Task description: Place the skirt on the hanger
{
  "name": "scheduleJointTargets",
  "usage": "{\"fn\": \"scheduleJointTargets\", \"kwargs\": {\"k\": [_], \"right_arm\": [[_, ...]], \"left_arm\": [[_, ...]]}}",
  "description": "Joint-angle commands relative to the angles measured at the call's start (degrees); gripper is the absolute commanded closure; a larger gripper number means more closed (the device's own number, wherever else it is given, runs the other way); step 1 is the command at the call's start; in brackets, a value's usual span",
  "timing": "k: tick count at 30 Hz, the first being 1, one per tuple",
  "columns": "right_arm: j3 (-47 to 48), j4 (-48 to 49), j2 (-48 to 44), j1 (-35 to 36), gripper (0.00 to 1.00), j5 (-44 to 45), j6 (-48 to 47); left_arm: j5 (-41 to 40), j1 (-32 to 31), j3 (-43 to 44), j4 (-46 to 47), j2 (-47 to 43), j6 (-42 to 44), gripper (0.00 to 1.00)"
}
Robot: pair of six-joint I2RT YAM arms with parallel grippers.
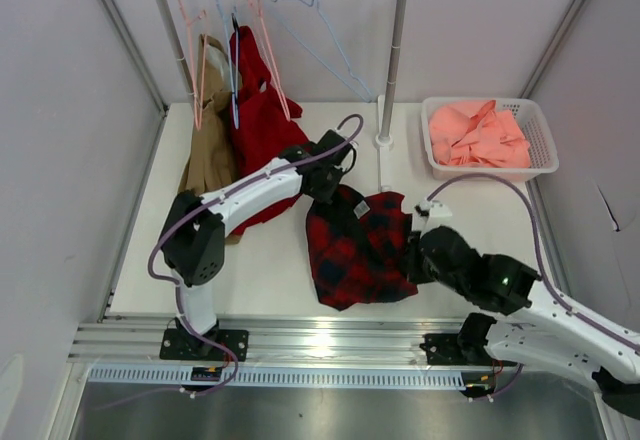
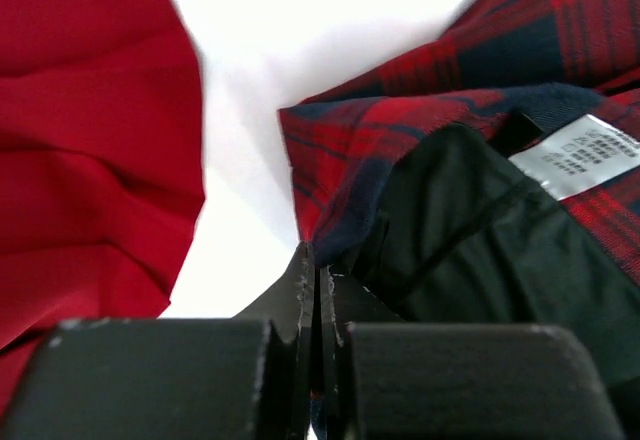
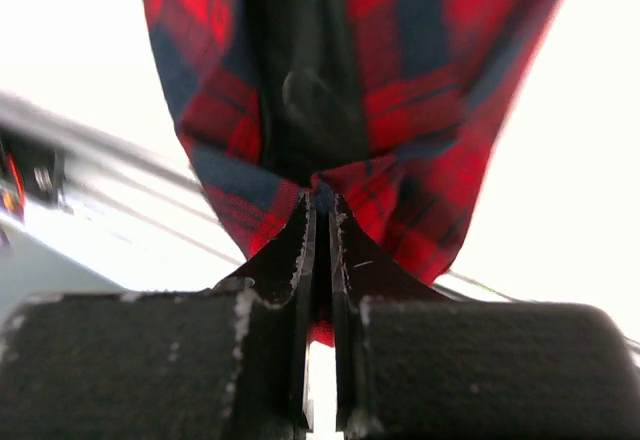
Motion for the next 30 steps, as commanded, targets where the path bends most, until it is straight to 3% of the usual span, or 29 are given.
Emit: {"fn": "scheduleJointTargets", "kwargs": {"k": [1, 2, 6, 7, 9, 13, 17, 19, 20, 23, 24, 25, 27, 28, 30], "right_arm": [[10.40, -2.08, 2.35, -8.96, 1.00, -1.47, -7.78], [13.12, -2.51, 5.67, -16.21, 1.00, -3.15, -9.65], [29.02, -1.02, 15.76, -33.01, 1.00, -14.92, -18.70], [36.45, -0.76, 18.16, -35.77, 1.00, -20.78, -19.94], [44.48, -1.54, 25.34, -40.51, 1.00, -23.81, -22.66], [68.36, -7.77, 34.87, -41.33, 1.00, -23.39, -25.92], [75.11, -10.78, 38.13, -41.68, 1.00, -23.47, -26.19], [70.30, -8.16, 34.47, -41.68, 1.00, -23.91, -25.23], [62.35, -6.84, 32.35, -41.77, 1.00, -24.00, -24.79], [47.82, -0.51, 22.69, -41.77, 1.00, -24.44, -21.80], [37.24, 1.16, 20.05, -41.68, 1.00, -25.22, -20.75], [31.57, 4.74, 17.24, -41.68, 1.00, -26.01, -18.39], [15.19, 7.40, 9.42, -41.68, 1.00, -26.20, -16.00], [10.12, 10.90, 7.13, -41.60, 1.00, -26.80, -13.47], [-4.08, 14.08, 0.45, -41.51, 1.00, -28.04, -10.47]], "left_arm": [[-0.30, 2.11, -0.25, -0.53, -8.00, -2.22, 1.00], [-0.65, 2.38, -0.26, -0.96, -9.60, -3.71, 1.00], [-1.45, 3.87, -0.08, -1.58, -18.21, -7.67, 1.00], [-0.92, 5.01, 0.09, -1.58, -20.06, -8.37, 1.00], [-0.65, 5.89, 1.75, -2.10, -24.81, -9.96, 1.00], [-1.62, 7.39, 6.33, -4.65, -31.14, -11.01, 1.00], [0.14, 7.65, 7.21, -6.41, -34.40, -12.42, 1.00], [0.67, 7.74, 2.92, -5.54, -36.94, -13.21, 1.00], [1.10, 7.65, 1.25, -3.45, -38.08, -14.69, 1.00], [4.79, 7.65, -14.44, 3.04, -42.91, -19.61, 1.00], [6.28, 7.65, -17.63, 5.43, -44.32, -21.02, 1.00], [9.34, 7.48, -27.75, 7.97, -46.94, -24.34, 1.00], [11.82, 7.30, -34.33, 15.27, -48.81, -27.88, 1.00], [14.09, 6.69, -42.80, 17.64, -49.42, -30.76, 1.00], [14.64, 5.64, -47.61, 23.87, -48.91, -33.24, 1.00]]}}
